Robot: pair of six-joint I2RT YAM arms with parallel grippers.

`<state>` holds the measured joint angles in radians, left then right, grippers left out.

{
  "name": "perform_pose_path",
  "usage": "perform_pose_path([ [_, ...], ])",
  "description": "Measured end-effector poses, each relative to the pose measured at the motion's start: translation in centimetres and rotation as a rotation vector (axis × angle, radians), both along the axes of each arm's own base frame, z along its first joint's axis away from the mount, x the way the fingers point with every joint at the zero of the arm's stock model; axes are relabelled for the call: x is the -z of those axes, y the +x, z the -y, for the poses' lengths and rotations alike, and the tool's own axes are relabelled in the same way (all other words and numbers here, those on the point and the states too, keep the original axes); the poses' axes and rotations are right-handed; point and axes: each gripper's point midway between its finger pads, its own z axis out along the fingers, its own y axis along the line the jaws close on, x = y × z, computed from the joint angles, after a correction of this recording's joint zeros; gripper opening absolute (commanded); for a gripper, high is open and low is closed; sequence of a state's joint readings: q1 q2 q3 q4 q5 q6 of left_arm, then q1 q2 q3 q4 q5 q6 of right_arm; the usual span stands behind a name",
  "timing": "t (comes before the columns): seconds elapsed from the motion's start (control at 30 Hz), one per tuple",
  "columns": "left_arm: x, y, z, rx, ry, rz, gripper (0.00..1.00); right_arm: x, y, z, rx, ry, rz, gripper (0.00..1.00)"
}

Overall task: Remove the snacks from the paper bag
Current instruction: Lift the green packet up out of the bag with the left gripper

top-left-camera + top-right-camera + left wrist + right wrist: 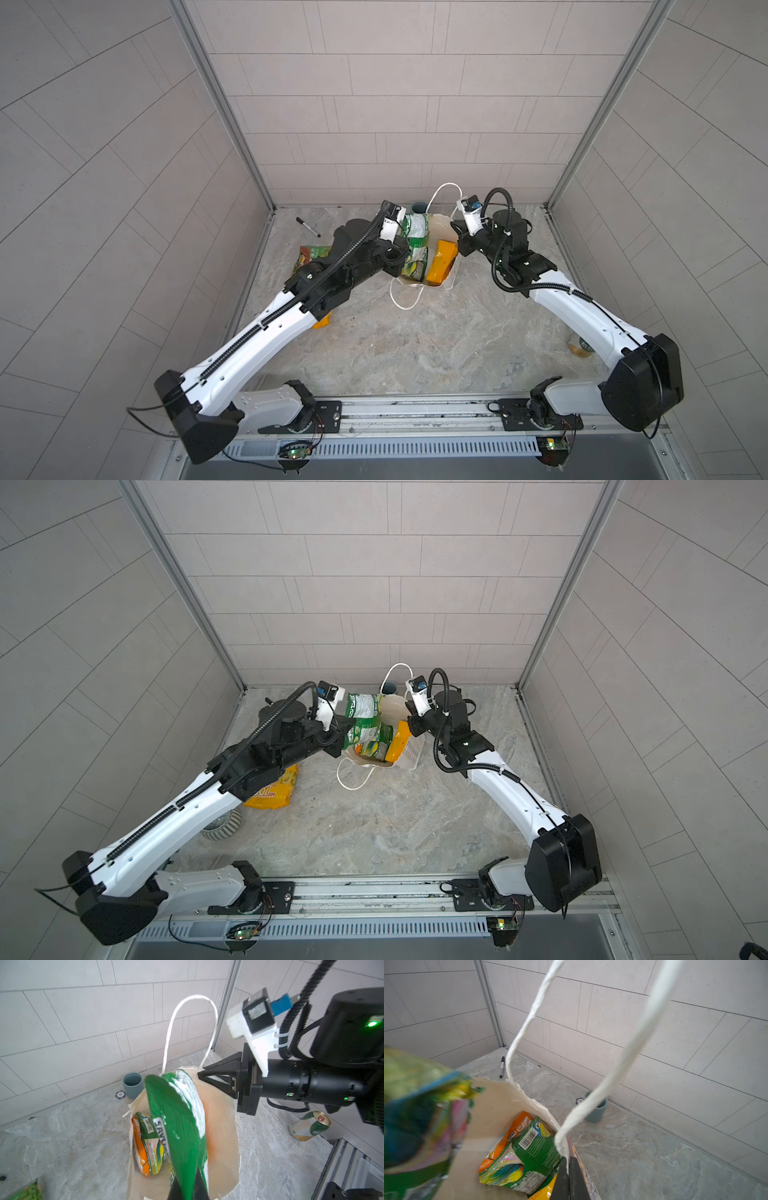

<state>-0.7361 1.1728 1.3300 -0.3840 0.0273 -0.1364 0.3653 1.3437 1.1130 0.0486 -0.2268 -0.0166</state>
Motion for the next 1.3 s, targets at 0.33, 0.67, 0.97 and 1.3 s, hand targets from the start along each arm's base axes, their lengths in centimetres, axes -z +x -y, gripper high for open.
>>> perform_pose_path([
  [0.33, -3.9, -0.1, -7.4, -0.208, -0.025, 0.095, 0.00, 0.2, 1.1, 2.9, 0.121, 0.051, -0.034, 0.00],
  [0.67, 0.9, 5.7, -11.1, -0.525, 0.190, -0.019, 0.00, 0.3, 1.4, 3.8, 0.157, 0.090, -0.052, 0.00],
  [0.97, 11.8, 11.0, -12.5, -0.674, 0.424, -0.288, 0.00, 0.2, 1.5, 4.0, 0.161, 0.098, -0.054, 0.00],
  [1.3, 19.0, 13.6, -12.6, -0.695, 0.585, -0.417, 0.00, 0.3, 1.6, 4.2, 0.165, 0.099, -0.055, 0.00],
])
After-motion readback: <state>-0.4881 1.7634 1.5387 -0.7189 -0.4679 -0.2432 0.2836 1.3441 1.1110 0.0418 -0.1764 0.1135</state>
